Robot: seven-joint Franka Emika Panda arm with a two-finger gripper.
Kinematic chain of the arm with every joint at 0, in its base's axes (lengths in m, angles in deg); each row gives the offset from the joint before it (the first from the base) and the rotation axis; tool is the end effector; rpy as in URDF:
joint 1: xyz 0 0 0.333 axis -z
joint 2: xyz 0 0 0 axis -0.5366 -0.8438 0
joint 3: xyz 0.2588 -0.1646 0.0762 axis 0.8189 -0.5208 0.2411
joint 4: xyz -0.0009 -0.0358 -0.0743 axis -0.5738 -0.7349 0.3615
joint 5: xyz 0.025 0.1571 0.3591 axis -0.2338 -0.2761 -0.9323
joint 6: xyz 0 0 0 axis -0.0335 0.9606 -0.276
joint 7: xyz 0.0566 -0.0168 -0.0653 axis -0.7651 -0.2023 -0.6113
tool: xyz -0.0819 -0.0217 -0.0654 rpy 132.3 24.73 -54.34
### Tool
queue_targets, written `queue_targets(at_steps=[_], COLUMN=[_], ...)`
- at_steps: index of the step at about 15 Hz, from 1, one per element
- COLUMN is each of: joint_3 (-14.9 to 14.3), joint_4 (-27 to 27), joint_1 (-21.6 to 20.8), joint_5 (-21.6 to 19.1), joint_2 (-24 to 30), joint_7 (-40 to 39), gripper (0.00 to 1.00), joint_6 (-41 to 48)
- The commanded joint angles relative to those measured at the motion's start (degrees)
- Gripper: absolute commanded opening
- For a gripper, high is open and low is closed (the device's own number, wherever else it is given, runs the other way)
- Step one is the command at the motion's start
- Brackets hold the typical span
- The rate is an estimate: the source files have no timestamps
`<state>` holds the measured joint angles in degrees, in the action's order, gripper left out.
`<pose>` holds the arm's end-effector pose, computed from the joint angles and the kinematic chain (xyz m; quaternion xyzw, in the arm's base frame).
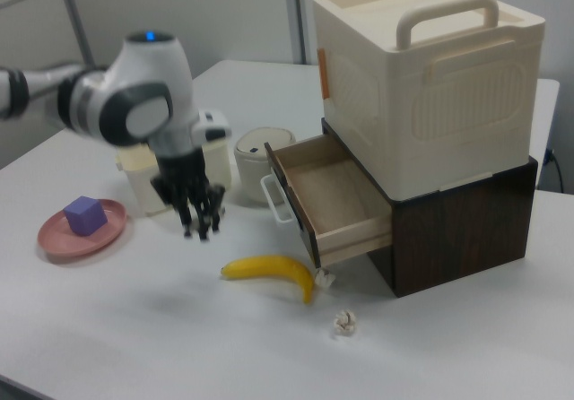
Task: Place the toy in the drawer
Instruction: 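Lower the gripper and close it on the black-and-white panda toy, then carry the held panda toy over the open drawer and lower it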
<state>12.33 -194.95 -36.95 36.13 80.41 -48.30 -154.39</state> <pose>0.5279 -0.0460 0.4524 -0.9988 -0.0408 -0.0160 0.0199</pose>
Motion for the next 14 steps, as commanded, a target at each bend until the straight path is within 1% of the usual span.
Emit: queue_targets(at_steps=[1,3,7,9,11,14], joint_3=[-0.1,0.1,0.0,-0.4,-0.6,-0.7], joint_4=[11.3,15.9,24.9,28.5,30.0,30.0], joint_1=[-0.4,-0.4,0.4,1.3,2.9,4.1], joint_5=[-4.9,-4.9,-4.2,-3.3,-2.9,-3.0], joint_2=[-1.3,-3.4,-10.7,-13.9,-16.2,-18.0], joint_7=[2.6,4.0,5.5,5.8,6.9,7.4], gripper=[0.09,0.1,0.1,0.1,0.1,0.1], joint_6=[6.2,6.2,5.5,3.9,1.0,-2.6])
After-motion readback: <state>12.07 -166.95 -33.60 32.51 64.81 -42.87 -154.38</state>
